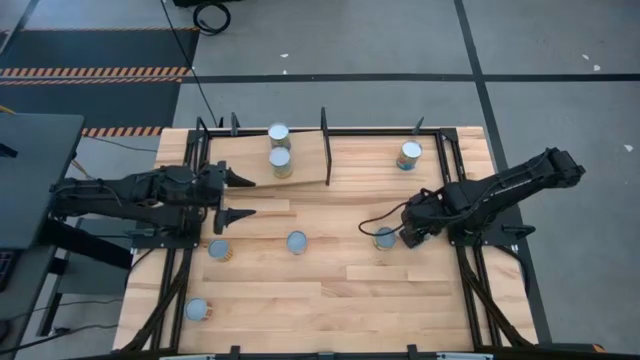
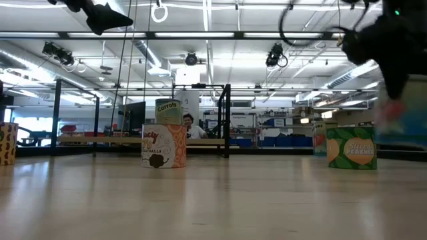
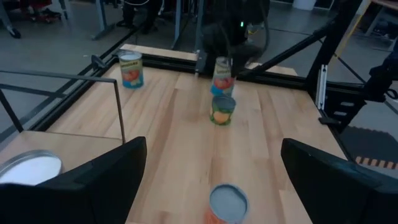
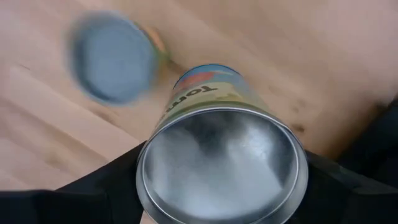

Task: Pick and place cans onto a shelf
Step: Put the bottom canned tomatoes on the shelf

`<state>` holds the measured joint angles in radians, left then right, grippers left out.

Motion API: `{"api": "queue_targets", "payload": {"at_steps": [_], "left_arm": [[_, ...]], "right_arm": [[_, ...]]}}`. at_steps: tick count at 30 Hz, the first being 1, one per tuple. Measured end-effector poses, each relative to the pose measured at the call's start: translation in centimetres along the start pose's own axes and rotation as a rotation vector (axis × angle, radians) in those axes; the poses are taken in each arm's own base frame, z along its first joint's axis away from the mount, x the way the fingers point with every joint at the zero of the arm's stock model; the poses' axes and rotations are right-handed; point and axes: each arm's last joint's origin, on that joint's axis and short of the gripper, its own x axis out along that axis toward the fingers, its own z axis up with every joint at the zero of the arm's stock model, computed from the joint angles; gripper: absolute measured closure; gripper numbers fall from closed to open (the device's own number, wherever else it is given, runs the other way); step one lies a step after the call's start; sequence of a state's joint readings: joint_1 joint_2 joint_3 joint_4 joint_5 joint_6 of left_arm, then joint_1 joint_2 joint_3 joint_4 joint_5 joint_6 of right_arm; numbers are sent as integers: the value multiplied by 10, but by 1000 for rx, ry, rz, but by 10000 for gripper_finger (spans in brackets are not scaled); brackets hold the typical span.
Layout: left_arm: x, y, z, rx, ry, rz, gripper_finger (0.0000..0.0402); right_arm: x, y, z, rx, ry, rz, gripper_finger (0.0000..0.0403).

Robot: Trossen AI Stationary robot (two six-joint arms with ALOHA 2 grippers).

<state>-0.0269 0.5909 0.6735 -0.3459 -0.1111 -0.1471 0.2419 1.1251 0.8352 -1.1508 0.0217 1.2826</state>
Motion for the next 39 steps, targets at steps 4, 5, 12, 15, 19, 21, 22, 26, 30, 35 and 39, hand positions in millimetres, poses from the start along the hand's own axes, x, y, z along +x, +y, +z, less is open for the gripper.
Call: {"api": "queue_targets", "payload": {"at_steps": [4, 5, 12, 15, 19, 21, 22, 26, 30, 35, 39], "left_arm": [[-6, 1, -2, 2, 8, 1, 24], [-7, 1, -2, 2, 5, 1, 24], [-14, 2, 0, -3, -31, 23, 24], [-19, 3, 1, -5, -53, 20, 24], [-26, 3, 2, -9, -86, 15, 24], [-28, 4, 3, -11, -96, 13, 24], [-29, 4, 3, -11, -97, 13, 24], [-29, 4, 3, -11, -97, 13, 24], [-28, 4, 3, -11, -104, 22, 24], [-29, 6, 4, -14, -121, 87, 24], [-29, 6, 4, -14, -123, 109, 24]], "right_arm": [[-30, 20, 16, -63, -106, -29, 91], [-36, 27, 22, -88, -128, -47, 91], [-63, 94, 79, -367, -247, -125, 91], [-71, 120, 108, -502, -286, -133, 91], [-82, 147, 146, -670, -328, -120, 91], [-85, 155, 162, -751, -328, -108, 91], [-85, 159, 169, -788, -328, -105, 91], [-88, 171, 189, -915, -339, -87, 91], [-88, 179, 206, -991, -363, -97, 91], [-78, 182, 230, -1086, -379, -128, 91], [-67, 178, 242, -1174, -361, -184, 91]]}}
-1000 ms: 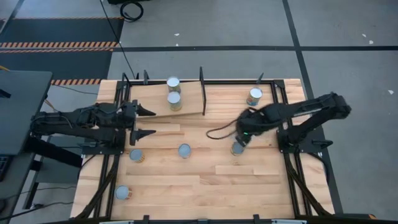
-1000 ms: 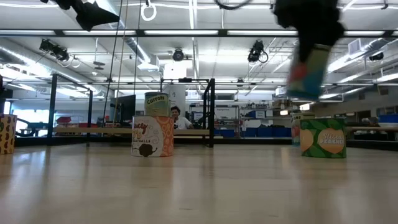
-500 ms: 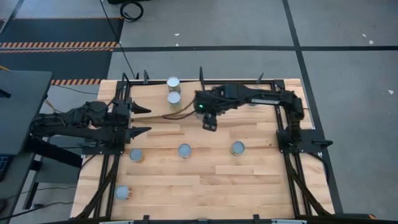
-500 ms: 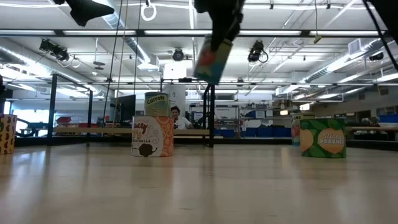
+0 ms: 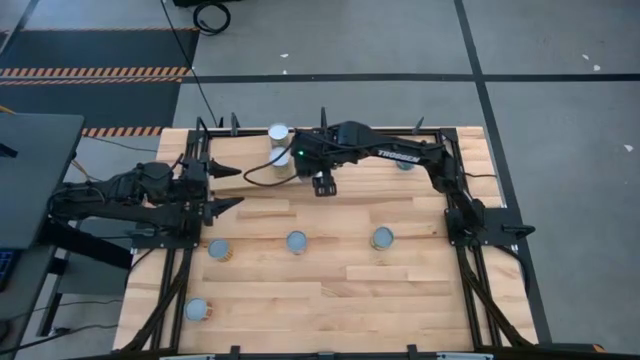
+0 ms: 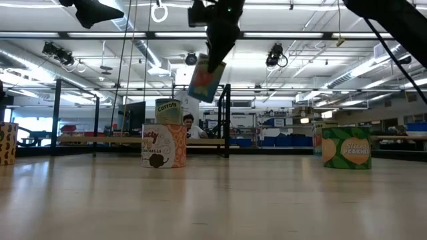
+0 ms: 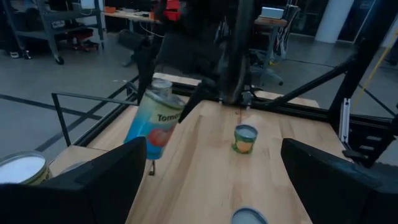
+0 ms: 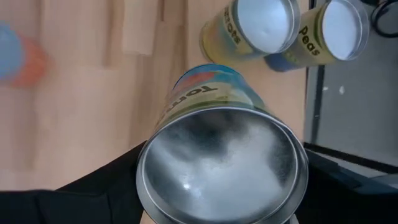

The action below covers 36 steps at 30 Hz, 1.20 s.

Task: Pick and place cans onto a shelf
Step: Put the bottom canned tomatoes on the shelf

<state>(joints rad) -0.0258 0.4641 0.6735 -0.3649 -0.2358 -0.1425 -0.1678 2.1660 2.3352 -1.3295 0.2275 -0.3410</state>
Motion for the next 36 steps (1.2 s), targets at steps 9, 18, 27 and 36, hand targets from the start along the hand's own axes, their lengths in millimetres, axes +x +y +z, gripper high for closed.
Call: {"api": "queue_targets", "payload": {"at_steps": [9, 18, 27, 36], "left_arm": [[7, -1, -5, 34, 67, 8, 24], [17, -8, -23, 102, 190, -27, 24], [21, -18, -60, 95, 294, -74, 24], [19, -31, -60, 198, 265, -153, 24]], "right_arm": [[28, -1, 7, -78, -9, 25, 91], [45, 5, 6, -97, 44, 11, 91], [44, 47, 6, -136, 74, 245, 91], [91, 82, -5, -177, 132, 283, 91]]}}
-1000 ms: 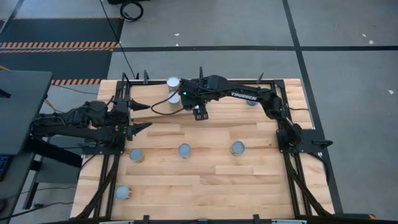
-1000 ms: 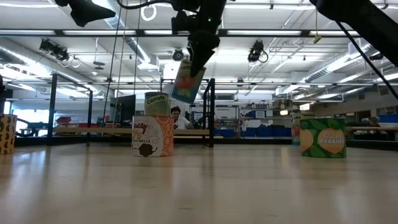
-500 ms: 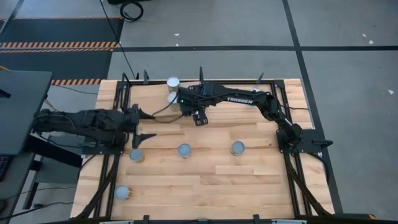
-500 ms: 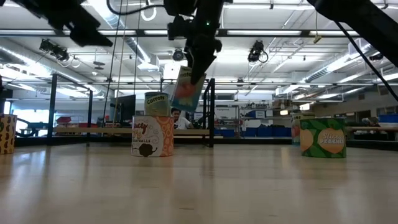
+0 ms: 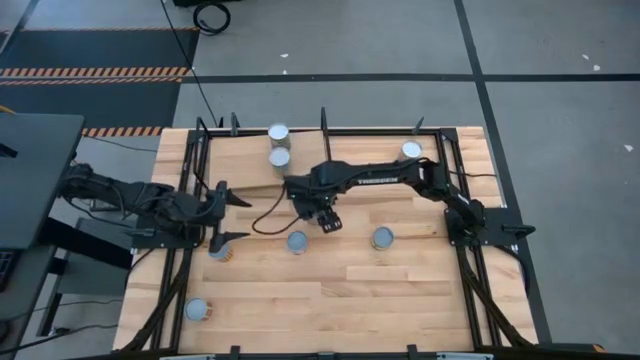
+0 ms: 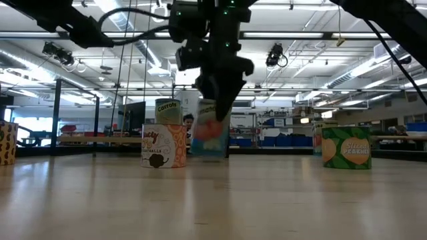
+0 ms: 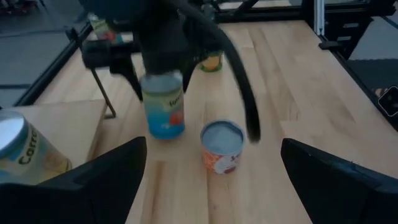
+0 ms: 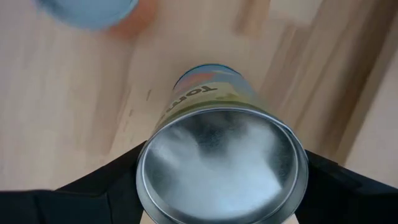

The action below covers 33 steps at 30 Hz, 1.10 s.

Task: Pick and place cans onto a shelf
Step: Put the bottom canned tomatoes on the shelf

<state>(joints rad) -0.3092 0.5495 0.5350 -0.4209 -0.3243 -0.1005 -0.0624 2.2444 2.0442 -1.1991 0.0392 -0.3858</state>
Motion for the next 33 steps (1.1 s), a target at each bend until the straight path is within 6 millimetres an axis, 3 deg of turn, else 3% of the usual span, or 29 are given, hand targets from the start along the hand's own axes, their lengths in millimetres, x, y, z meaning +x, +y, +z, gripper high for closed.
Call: {"api": "queue_targets", "payload": {"at_steps": [3, 8, 10, 13, 17, 24, 33], "left_arm": [[1, 0, 0, 4, 0, 8, 24], [7, -2, 1, 8, 11, 32, 24], [12, -3, 2, 12, 12, 35, 24], [21, -7, 5, 29, 4, 43, 24], [36, -10, 9, 34, -18, 74, 24], [74, -5, 6, -10, 28, 152, 24], [118, 4, -7, -66, 86, 241, 24]], "right_arm": [[5, 0, 4, -1, -47, -19, 83], [9, -1, 8, 4, -101, -26, 18], [8, -1, 9, 17, -102, -26, 21], [-3, 0, 9, 25, -115, -29, 36], [-32, 9, 1, 56, -109, -19, 41], [-80, 25, -32, 167, -105, -45, 38], [-94, 64, -96, 354, -231, -159, 37]]}}
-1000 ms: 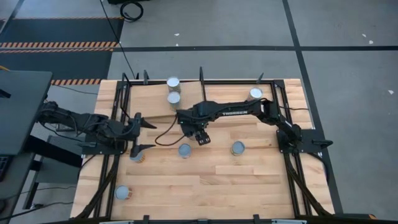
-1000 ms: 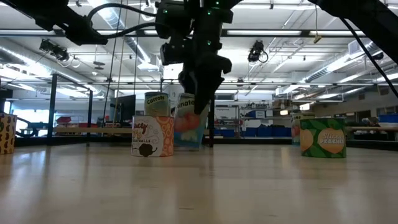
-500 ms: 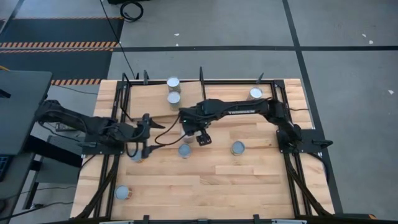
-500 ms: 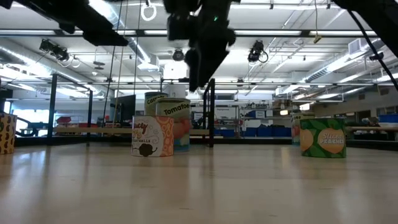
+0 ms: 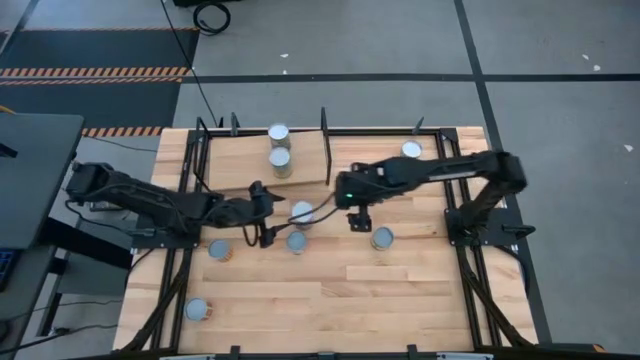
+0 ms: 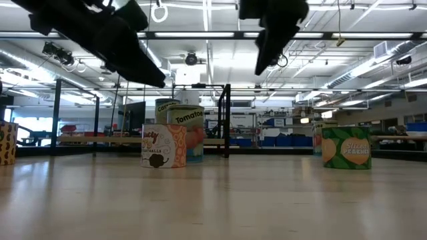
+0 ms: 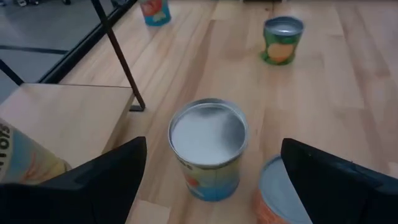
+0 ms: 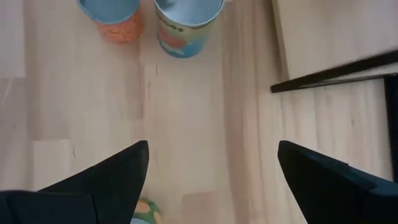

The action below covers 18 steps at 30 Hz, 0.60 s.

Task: Pick and place cans onto a shelf
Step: Put the bottom canned tomatoes on the shelf

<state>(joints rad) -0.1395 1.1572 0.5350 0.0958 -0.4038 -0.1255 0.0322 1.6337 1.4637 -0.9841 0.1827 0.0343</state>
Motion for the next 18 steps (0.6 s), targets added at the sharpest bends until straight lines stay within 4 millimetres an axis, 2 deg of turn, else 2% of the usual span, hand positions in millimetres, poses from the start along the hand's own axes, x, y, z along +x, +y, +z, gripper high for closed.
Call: {"api": "queue_targets", "payload": {"at_steps": [5, 9, 18], "left_arm": [[20, 1, -6, -27, 22, 1, 24], [36, -2, -10, -41, 9, -30, 24], [57, -6, -19, -40, -9, 3, 24]], "right_arm": [[-1, 5, -28, 66, -89, 8, 37], [4, 5, -41, 85, -123, 8, 37], [8, 5, -44, 71, -127, 6, 37]]}}
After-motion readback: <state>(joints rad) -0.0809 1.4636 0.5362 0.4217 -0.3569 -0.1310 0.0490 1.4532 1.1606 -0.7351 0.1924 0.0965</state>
